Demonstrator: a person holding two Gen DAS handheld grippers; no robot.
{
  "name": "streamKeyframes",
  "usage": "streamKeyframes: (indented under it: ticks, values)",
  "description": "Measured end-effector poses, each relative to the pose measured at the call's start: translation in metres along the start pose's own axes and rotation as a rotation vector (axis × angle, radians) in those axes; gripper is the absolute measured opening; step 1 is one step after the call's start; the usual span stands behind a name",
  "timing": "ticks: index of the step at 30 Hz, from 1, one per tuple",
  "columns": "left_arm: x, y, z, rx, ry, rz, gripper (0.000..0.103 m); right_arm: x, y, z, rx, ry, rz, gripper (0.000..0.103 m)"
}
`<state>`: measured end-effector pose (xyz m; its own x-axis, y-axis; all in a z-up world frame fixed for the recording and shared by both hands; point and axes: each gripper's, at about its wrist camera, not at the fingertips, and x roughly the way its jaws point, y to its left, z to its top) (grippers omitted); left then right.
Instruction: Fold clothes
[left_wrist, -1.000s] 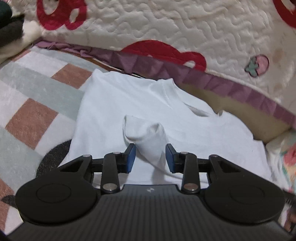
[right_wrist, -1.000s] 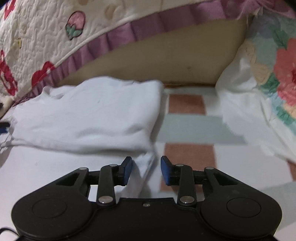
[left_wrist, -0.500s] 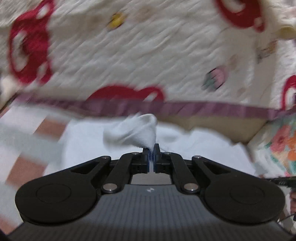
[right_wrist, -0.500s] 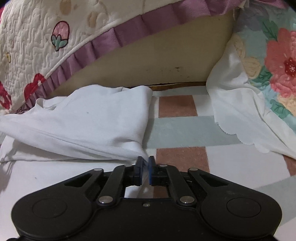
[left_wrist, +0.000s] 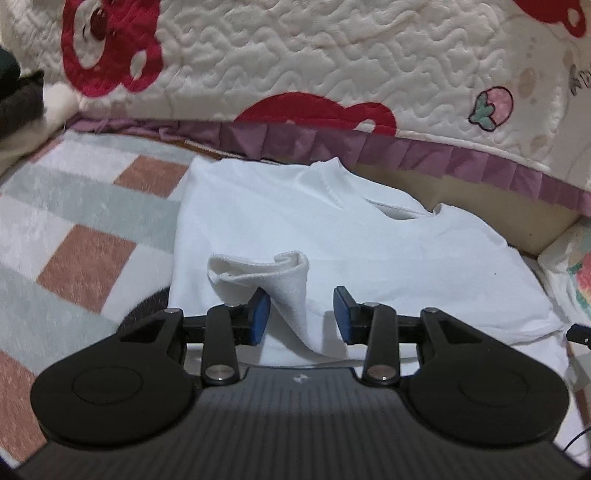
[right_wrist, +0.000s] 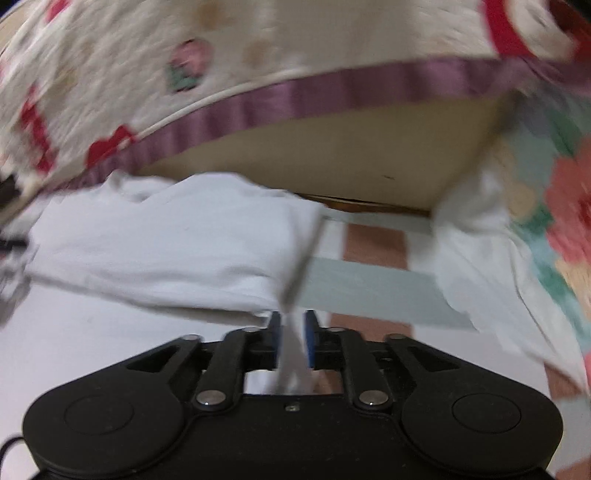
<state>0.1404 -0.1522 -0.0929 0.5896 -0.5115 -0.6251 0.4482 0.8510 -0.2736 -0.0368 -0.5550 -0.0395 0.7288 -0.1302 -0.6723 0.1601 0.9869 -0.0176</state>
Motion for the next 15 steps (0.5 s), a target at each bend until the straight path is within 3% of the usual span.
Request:
streamKeyframes:
  ticks: [2, 3, 5, 6, 9, 15]
  values:
    - [0.005, -0.014, -0.005, 0.137, 0.023, 0.038, 0.053, 0.013, 0.014, 0.001, -0.127, 0.058, -0.068, 0.063]
    - [0.007, -0.022, -0.008, 0.215, 0.038, 0.060, 0.054, 0.020, 0.020, 0.001, -0.191, 0.090, -0.107, 0.063]
    - [0.010, -0.037, -0.015, 0.339, 0.043, 0.125, 0.054, 0.025, 0.016, 0.004, -0.181, 0.095, -0.118, 0.057]
    - [0.010, -0.040, -0.017, 0.353, 0.036, 0.138, 0.054, 0.024, 0.009, 0.008, -0.129, 0.080, -0.108, 0.043]
    - [0.009, -0.038, -0.012, 0.309, 0.048, 0.127, 0.054, 0.019, -0.007, 0.011, 0.016, 0.056, -0.073, 0.030]
    - [0.004, -0.042, -0.011, 0.451, 0.034, 0.228, 0.059, 0.021, 0.003, 0.004, 0.018, 0.067, -0.127, 0.028]
